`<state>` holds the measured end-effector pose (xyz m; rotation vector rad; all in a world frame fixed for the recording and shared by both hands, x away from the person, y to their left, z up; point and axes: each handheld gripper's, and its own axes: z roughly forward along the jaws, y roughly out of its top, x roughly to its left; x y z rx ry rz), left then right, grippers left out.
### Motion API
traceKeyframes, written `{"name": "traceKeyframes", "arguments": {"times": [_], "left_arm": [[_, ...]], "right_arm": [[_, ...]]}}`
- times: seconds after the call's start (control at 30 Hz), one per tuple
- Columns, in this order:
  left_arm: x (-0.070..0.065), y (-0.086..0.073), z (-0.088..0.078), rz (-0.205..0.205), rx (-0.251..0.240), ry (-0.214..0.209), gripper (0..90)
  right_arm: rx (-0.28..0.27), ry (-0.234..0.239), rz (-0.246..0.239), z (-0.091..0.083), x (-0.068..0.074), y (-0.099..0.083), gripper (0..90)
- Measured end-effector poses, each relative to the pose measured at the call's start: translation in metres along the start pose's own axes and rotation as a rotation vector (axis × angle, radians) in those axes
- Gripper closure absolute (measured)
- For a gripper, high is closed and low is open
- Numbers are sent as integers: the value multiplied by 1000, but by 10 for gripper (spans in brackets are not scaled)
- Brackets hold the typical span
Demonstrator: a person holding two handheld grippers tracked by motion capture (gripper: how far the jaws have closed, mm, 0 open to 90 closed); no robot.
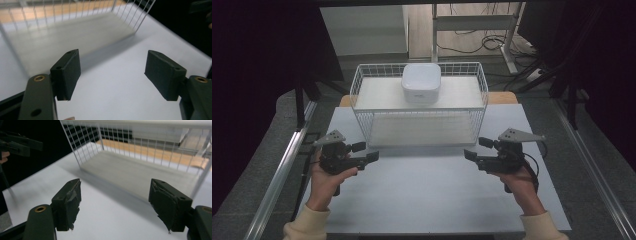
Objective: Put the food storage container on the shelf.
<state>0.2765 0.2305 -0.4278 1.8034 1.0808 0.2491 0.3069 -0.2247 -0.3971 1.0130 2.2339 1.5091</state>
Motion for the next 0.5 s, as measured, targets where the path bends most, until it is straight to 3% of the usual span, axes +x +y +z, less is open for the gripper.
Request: {"name": "traceKeyframes", "arguments": {"times": [0.1, 0.23, 0.33, 0.5], "left_arm": [[2, -12, 4, 4, 23, 34, 273], [4, -24, 8, -8, 28, 40, 269], [5, -26, 7, -6, 31, 52, 264], [2, -31, 4, 13, 27, 63, 257]], "right_arm": [[11, -8, 18, 0, -4, -20, 247], [35, -28, 43, 7, -11, -50, 225], [63, -49, 30, 9, -12, -53, 216], [38, -61, -4, 7, -7, -52, 190]]}}
